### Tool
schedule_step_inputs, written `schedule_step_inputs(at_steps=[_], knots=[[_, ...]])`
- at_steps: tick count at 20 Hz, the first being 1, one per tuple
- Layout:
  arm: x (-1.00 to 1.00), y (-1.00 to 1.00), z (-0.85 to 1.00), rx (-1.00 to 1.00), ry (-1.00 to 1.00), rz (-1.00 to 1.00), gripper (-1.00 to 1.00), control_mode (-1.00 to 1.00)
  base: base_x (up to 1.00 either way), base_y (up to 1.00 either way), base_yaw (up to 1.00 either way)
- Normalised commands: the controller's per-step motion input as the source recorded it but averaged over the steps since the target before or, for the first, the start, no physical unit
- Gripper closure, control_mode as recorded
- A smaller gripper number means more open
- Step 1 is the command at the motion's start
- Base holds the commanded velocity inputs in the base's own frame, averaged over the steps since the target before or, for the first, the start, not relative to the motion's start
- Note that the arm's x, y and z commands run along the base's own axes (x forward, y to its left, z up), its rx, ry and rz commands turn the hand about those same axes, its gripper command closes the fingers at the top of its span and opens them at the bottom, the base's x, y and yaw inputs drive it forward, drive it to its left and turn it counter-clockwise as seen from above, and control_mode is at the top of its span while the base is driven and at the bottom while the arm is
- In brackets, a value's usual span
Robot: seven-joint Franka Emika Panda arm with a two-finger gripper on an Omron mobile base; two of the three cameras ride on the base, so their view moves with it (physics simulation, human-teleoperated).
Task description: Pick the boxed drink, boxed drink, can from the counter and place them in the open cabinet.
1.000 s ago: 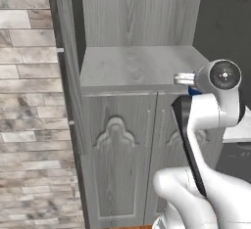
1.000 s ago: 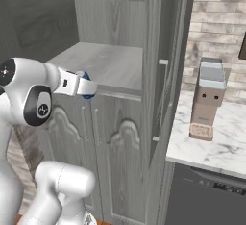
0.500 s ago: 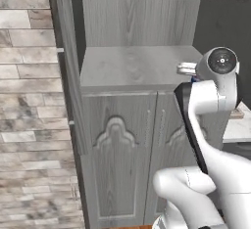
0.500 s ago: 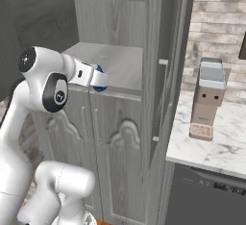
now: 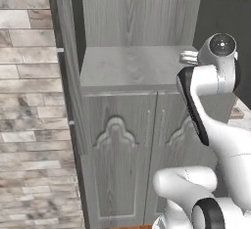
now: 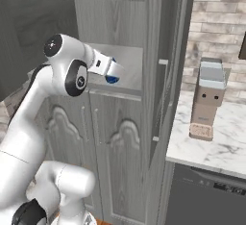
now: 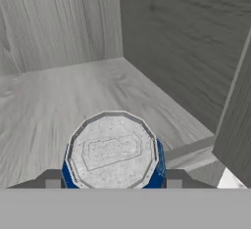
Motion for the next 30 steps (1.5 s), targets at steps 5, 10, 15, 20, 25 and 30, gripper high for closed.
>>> schedule_step_inputs(at_steps=[5, 10, 15, 20, 25, 30], knots=[[0.52, -0.22, 0.00, 0.02, 0.00, -0.03, 1.00, -1.00, 0.00, 0.00, 0.00], [0.53, -0.19, 0.00, 0.00, 0.00, -0.04, 1.00, -1.00, 0.00, 0.00, 0.00], [0.53, -0.21, 0.00, 0.00, 0.00, -0.04, 1.00, -1.00, 0.00, 0.00, 0.00], [0.44, -0.26, -0.02, 0.00, 0.00, -0.02, 1.00, -1.00, 0.00, 0.00, 0.00], [0.26, -0.20, -0.14, 0.00, 0.00, -0.01, 1.00, -1.00, 0.00, 0.00, 0.00], [0.17, -0.13, -0.26, 0.00, 0.01, -0.01, 1.00, -1.00, 0.00, 0.00, 0.00]])
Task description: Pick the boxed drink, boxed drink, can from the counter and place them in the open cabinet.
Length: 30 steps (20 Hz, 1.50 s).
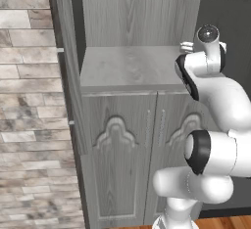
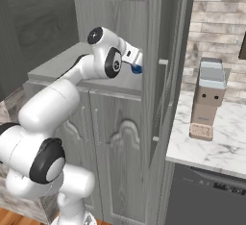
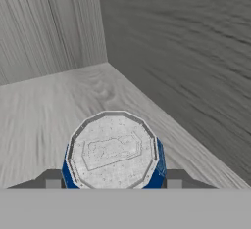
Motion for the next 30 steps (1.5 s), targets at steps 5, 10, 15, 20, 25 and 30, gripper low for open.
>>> schedule_step_inputs(at_steps=[5, 10, 15, 20, 25, 30], knots=[[0.16, -0.12, -0.17, 0.00, 0.01, -0.01, 1.00, -1.00, 0.00, 0.00, 0.00], [0.15, -0.11, -0.13, 0.00, 0.03, -0.01, 1.00, -1.00, 0.00, 0.00, 0.00], [0.11, -0.03, -0.10, 0.00, 0.05, -0.01, 1.00, -1.00, 0.00, 0.00, 0.00], [0.06, -0.01, -0.07, 0.00, 0.05, -0.01, 1.00, -1.00, 0.00, 0.00, 0.00], [0.03, 0.00, -0.06, 0.00, 0.02, -0.01, 1.00, -1.00, 0.00, 0.00, 0.00], [0.00, 0.00, -0.06, 0.00, 0.00, -0.02, 1.00, -1.00, 0.00, 0.00, 0.00]])
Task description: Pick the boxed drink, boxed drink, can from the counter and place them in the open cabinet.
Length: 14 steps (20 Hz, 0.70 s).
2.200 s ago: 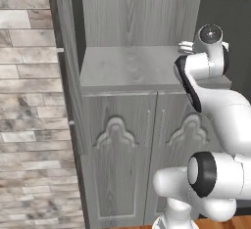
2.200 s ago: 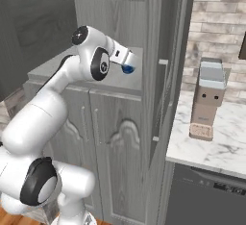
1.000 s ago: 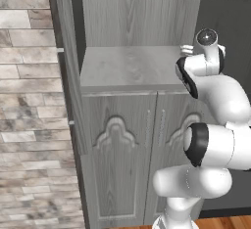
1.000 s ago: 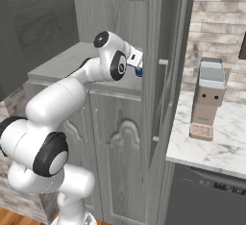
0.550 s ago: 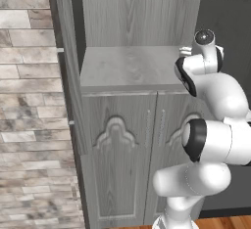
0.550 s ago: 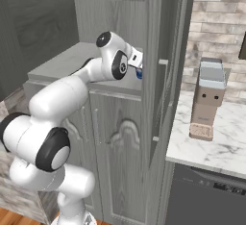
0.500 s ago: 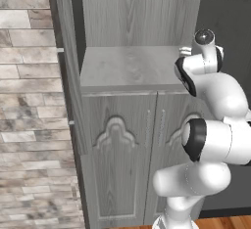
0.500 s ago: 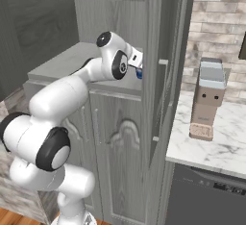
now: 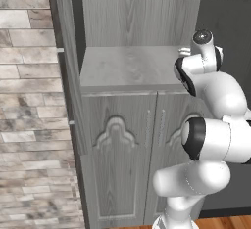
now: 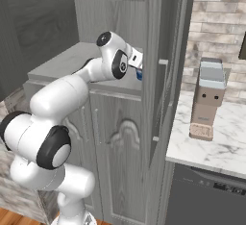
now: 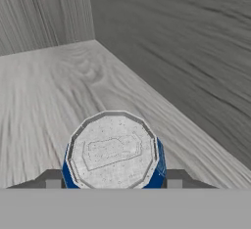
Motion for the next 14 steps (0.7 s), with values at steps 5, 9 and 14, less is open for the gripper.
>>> schedule_step_inputs(at_steps=[5, 9, 14], knots=[[0.03, -0.01, -0.09, 0.00, 0.00, -0.02, 1.00, -1.00, 0.00, 0.00, 0.00], [0.05, -0.01, -0.10, 0.00, 0.00, -0.02, 1.00, -1.00, 0.00, 0.00, 0.00], [0.03, -0.02, -0.09, 0.00, 0.00, -0.01, 1.00, -1.00, 0.00, 0.00, 0.00]])
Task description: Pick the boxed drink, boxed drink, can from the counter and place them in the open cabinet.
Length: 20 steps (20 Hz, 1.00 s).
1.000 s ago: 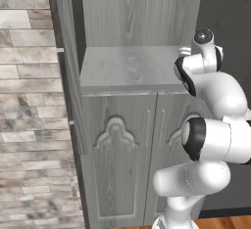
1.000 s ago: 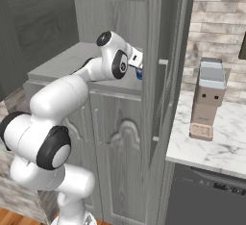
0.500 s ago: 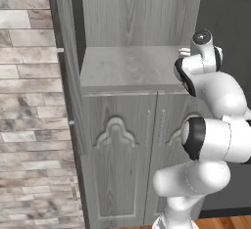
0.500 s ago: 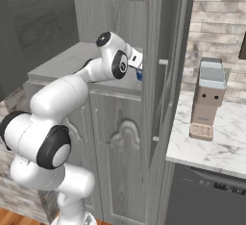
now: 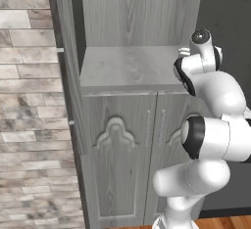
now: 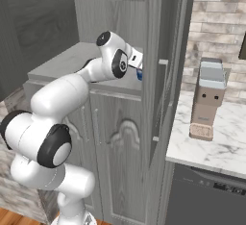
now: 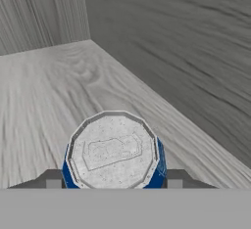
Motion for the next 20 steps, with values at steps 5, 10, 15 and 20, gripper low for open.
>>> schedule_step_inputs(at_steps=[5, 10, 15, 20], knots=[[0.00, -0.01, -0.06, 0.00, 0.00, -0.01, -1.00, -1.00, 0.00, 0.00, 0.00], [0.00, -0.05, -0.01, 0.00, 0.00, 0.00, -1.00, -1.00, 0.00, 0.00, 0.00], [0.00, -0.07, 0.00, 0.00, 0.00, 0.00, -1.00, -1.00, 0.00, 0.00, 0.00], [0.00, -0.03, 0.00, 0.00, 0.00, 0.00, -1.00, -1.00, 0.00, 0.00, 0.00]])
